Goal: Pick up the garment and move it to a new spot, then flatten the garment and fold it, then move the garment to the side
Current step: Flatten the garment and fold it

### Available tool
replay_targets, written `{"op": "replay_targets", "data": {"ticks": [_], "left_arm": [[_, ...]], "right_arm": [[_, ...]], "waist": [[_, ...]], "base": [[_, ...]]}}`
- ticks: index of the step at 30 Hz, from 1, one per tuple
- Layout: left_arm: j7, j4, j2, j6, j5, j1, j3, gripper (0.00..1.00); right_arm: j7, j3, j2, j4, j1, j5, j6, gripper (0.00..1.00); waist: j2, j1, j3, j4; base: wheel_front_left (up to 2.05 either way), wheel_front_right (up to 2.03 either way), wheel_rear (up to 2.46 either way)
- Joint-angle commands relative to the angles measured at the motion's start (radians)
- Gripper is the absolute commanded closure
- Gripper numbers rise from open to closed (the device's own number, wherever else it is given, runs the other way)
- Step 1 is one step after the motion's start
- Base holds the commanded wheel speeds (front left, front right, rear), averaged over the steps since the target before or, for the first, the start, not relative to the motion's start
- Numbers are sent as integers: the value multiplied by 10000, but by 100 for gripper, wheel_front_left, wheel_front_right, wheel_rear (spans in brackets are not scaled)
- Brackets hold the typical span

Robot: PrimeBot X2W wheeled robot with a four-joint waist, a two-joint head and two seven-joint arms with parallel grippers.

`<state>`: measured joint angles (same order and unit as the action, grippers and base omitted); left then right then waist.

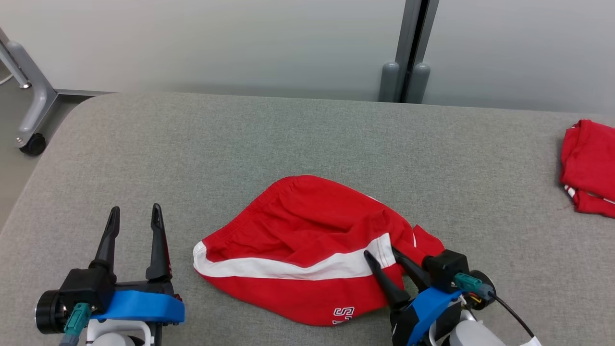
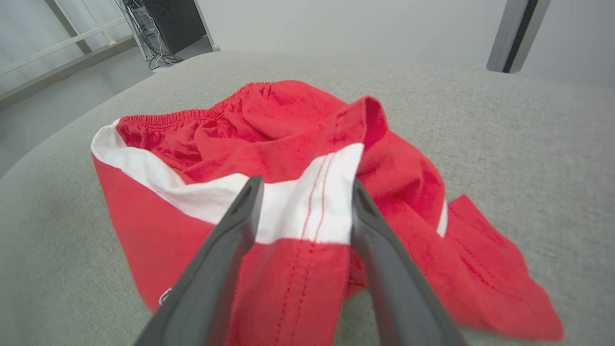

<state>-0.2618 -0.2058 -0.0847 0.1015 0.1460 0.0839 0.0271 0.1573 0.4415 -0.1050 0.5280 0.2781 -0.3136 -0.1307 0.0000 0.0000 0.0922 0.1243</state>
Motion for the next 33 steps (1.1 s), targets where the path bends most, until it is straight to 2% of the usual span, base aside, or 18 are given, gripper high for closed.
{"op": "replay_targets", "data": {"ticks": [1, 9, 17, 21, 26, 33], "left_arm": [[-42, -13, 41, 16, -79, 108, 48, 0], [-42, -129, 110, 110, -125, 219, 85, 0], [-42, -221, 192, 164, -154, 338, 17, 0], [-42, -302, 227, 195, -118, 295, 3, 0], [-42, -425, 275, 223, -61, 91, -33, 0], [-41, -472, 308, 215, -46, -41, 20, 0]], "right_arm": [[130, -6, -58, -2, 189, -70, -1, 100], [670, -74, -440, 624, 1043, -217, -1, 100], [1002, -681, -1129, 1054, 2734, 74, -1, 100], [1065, -758, -1180, 1227, 3108, 200, -1, 100], [1078, -451, -1047, 1079, 2448, 171, -1, 100], [1078, -25, -1100, -498, 402, 95, -1, 100]], "waist": [[0, 0, 14, 21], [0, 0, 72, 18], [0, 0, 86, -4], [0, 0, 5, -21], [0, 0, -161, -189], [0, 0, -316, -671]], "base": [[0, 0, 0], [0, 0, 0], [0, 0, 0], [0, 0, 0], [0, 0, 0], [0, 0, 0]]}}
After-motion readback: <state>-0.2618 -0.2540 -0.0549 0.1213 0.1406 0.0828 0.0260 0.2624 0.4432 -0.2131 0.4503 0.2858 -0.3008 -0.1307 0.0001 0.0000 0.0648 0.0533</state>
